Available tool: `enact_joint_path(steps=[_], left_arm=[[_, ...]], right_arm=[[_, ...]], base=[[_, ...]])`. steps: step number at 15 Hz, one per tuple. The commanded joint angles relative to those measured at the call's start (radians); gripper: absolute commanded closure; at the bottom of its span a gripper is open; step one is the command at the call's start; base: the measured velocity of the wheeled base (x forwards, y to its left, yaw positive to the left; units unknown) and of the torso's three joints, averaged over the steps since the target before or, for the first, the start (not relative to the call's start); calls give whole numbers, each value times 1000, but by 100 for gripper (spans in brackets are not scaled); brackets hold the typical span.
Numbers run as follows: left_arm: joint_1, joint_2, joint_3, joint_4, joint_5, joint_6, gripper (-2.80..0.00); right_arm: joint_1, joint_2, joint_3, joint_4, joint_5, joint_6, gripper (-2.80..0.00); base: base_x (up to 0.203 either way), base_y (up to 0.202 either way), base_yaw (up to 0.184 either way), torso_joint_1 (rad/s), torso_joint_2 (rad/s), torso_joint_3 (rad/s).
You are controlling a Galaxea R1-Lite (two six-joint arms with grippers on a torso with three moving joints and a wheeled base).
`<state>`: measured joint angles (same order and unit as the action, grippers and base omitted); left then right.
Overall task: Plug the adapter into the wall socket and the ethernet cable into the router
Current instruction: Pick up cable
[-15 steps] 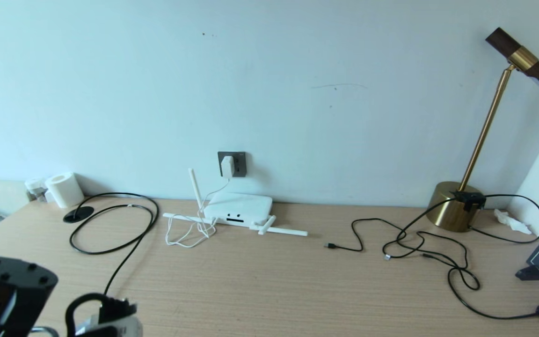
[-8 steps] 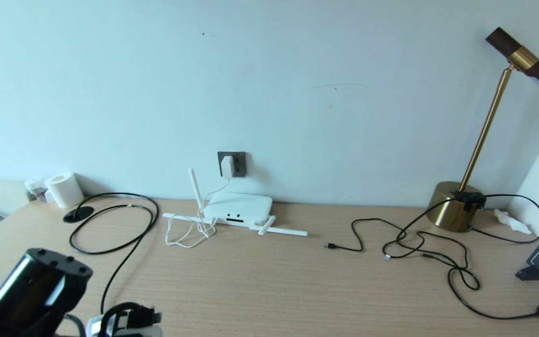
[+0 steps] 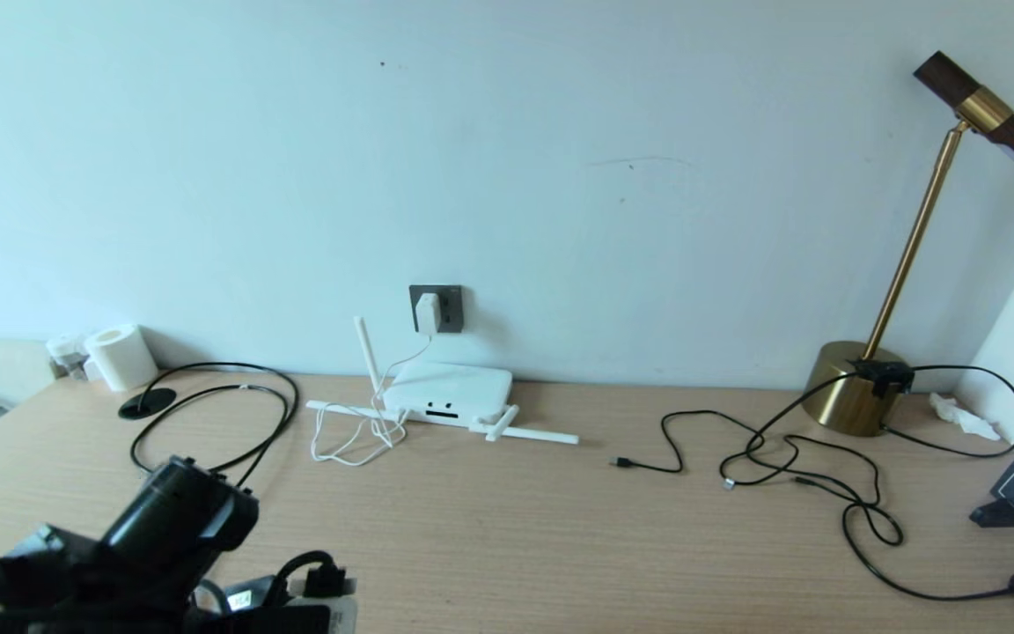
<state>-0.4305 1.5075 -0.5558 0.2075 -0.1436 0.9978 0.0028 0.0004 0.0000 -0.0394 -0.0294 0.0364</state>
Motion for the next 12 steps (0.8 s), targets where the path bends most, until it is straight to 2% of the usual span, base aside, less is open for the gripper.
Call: enact_joint_path(steps=[1,4,7,10,12], left_arm=[[33,85,-19,0,-3,27,-280],[91,154,-40,-1,-16,81,-280],[101,180,-53,9,-57,132,-280],[115,216,-49,9,-57,146,-280],[138,238,-50,9,-57,192,-280]], right_arm=[[0,1,11,-1,0,0,0],[0,1,11,-1,0,0,0],[0,0,11,-1,0,0,0],[0,0,11,-1,0,0,0],[0,0,11,-1,-1,0,0]], base=[[0,0,0,0,0,0],[0,0,0,0,0,0],[0,0,0,0,0,0],[0,0,0,0,0,0],[0,0,0,0,0,0]])
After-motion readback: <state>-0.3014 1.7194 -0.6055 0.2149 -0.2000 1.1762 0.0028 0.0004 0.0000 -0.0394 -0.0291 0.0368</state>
